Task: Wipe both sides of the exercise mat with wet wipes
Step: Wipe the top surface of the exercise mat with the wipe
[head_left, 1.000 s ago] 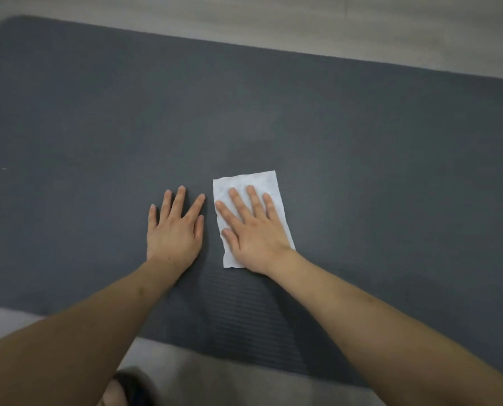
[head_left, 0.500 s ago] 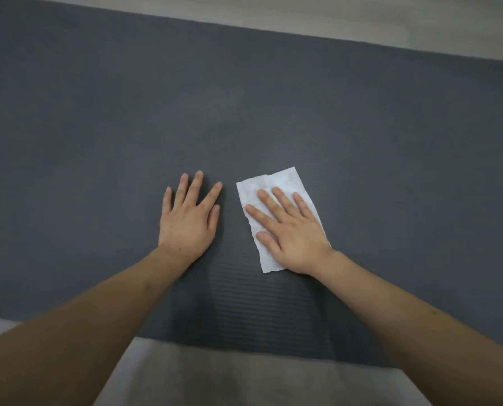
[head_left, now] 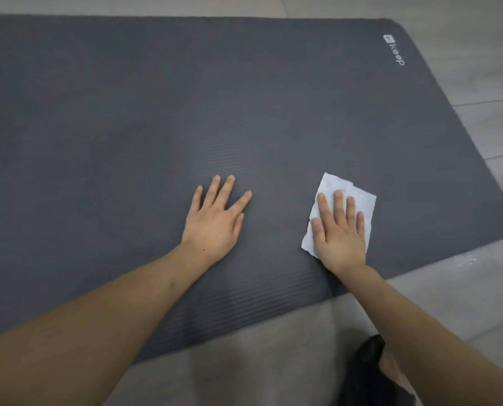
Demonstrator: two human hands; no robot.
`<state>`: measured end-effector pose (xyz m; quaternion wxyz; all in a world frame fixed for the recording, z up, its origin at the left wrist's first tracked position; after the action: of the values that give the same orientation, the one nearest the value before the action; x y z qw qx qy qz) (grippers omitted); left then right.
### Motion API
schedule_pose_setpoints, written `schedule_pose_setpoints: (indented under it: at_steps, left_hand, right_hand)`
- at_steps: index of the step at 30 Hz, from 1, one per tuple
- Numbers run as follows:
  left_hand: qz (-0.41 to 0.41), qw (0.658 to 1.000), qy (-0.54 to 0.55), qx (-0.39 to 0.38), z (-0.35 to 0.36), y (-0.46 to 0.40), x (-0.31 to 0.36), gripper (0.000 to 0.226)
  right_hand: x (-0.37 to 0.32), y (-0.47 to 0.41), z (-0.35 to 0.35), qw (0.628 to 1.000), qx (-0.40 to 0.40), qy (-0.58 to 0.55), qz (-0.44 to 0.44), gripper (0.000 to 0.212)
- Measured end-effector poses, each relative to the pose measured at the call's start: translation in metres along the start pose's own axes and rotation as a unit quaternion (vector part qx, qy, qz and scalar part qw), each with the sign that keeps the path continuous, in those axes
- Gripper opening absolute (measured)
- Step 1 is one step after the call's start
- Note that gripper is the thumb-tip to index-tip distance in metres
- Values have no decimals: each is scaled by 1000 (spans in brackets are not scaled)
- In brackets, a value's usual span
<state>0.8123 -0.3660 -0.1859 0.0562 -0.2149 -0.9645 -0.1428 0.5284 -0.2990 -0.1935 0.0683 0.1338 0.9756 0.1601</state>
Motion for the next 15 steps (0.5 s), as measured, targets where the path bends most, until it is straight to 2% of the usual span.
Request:
schedule_pose_setpoints:
  at_steps: [3,7,11,15]
  left_hand:
    - [-13,1000,1,0,0,21,-30,54]
    - [-99,995,32,1,0,65,-86,54]
    - [-204,977,58,15,-3,123,-140,54]
    - [-281,957,69,15,-1,182,-187,54]
  right_hand:
    - [-36,19,8,999,-3,12,-30,63]
    - [-131,36,22,983,-12,60,-172,63]
    - [-248,57,42,942,-32,88,-323,62]
    - [-327,94,63,877,-51,126,-461,59]
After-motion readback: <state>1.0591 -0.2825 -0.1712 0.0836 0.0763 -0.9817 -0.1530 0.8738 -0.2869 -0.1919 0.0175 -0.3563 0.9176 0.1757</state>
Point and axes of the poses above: each hand's wrist, its own y-axis away from the middle knuckle, its own z-axis out of the palm, x = y × z, the point moved 2 cm from there along -y, towards the middle knuckle, and after that the axes turned 6 degrees about -x, right-handed, at the moved point
